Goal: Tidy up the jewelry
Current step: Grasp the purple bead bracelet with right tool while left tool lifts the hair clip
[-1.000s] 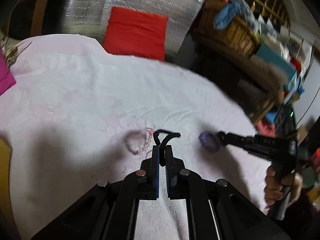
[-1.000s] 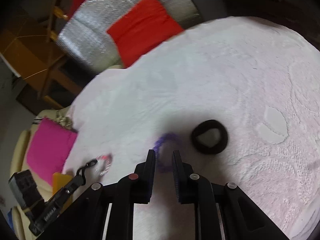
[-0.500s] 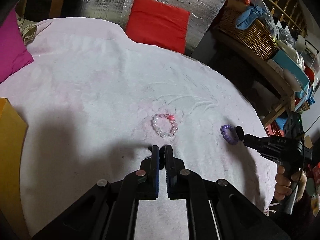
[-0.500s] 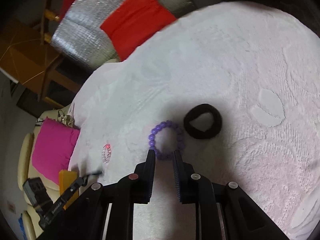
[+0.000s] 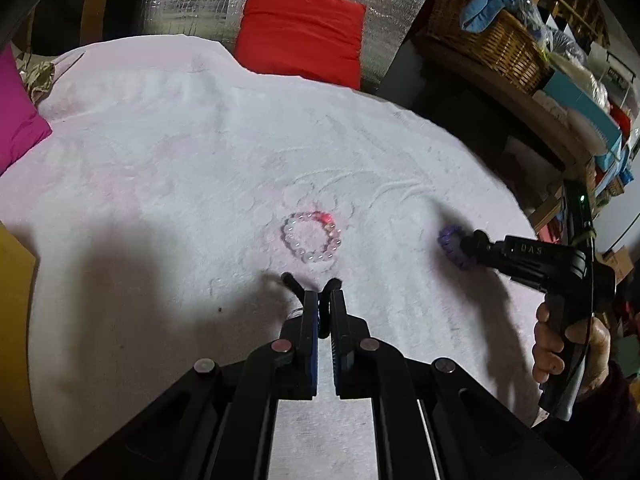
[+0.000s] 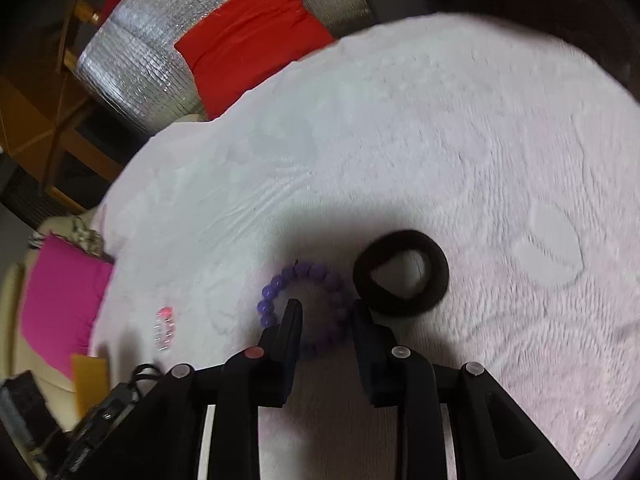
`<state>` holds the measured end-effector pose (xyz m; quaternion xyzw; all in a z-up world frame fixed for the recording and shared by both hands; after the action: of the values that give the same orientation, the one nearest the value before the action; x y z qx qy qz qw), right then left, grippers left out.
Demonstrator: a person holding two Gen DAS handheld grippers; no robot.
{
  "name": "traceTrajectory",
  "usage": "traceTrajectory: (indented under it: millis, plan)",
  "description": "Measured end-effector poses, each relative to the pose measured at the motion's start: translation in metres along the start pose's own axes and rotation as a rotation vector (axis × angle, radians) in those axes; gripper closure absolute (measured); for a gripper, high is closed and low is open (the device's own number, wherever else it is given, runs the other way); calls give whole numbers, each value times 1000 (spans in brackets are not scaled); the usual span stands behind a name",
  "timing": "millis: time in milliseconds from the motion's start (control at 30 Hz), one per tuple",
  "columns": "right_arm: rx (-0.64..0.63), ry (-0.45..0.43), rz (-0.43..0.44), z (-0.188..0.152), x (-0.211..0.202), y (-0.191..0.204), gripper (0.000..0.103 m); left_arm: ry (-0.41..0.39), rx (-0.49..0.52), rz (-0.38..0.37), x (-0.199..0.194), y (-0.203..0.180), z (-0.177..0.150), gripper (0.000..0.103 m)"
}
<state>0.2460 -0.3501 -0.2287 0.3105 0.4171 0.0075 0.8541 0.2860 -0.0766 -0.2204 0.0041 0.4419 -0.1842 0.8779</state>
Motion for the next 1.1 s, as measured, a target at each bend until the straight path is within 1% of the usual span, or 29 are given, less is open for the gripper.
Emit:
traceTrajectory:
  millis: [67,100,133,167,233,333,467,600,767,833,900,933,1000,1033,1067,1100]
  plan:
    - [-36,-17,-31,1,2,4,74,8,6,14,1,3,-2,98]
    - [-62,-20,-53,1,3,5,76,11,7,19,2,5,-3,98]
    - [-98,-25,-94,2,4,6,89,13,7,21,1,7,-3,98]
    - [-129,-29,-123,2,4,7,92,12,7,22,1,8,-4,98]
    - [-146,-40,-124,1,0,8,92,4,7,25,-1,11,-3,98]
    - [-152,-69,-67,3,-8,16,93,-17,-9,24,-6,13,-1,98]
    - [-204,-114,31,5,-25,39,93,-45,-16,25,-13,14,4,98]
    - [-273,-133,107,-1,-36,67,92,-67,-25,26,-22,17,7,98]
    - [-341,-128,186,-16,-50,92,92,-86,-37,37,-33,22,7,98]
    - [-347,-118,204,-23,-51,98,92,-87,-22,68,-33,24,4,98]
    - [-338,-93,227,-29,-50,98,92,-65,5,107,-29,26,0,97]
    - [-334,-80,231,-31,-48,98,92,-53,13,123,-26,26,-3,95]
    - [-324,-38,229,-39,-42,94,92,-23,23,159,-18,27,-8,68]
    - [-312,-9,226,-43,-36,90,93,-16,28,172,-15,26,-10,45]
    - [-298,12,221,-47,-34,86,92,-17,39,193,-12,25,-12,39]
    - [-277,36,216,-49,-29,80,92,-18,53,201,-11,23,-13,39]
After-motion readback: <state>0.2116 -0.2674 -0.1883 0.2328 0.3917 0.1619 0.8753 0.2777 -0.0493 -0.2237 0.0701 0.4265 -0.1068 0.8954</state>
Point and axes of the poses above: each gripper's, at about its wrist camera, not at the fingertips, and x roughly the way its jaws point, y to its left, z to its top, the point moved 8 cm from there along x, roughly the way its jaws point, and after that the axes turned 11 degrees about z, right-handed, at the moved point
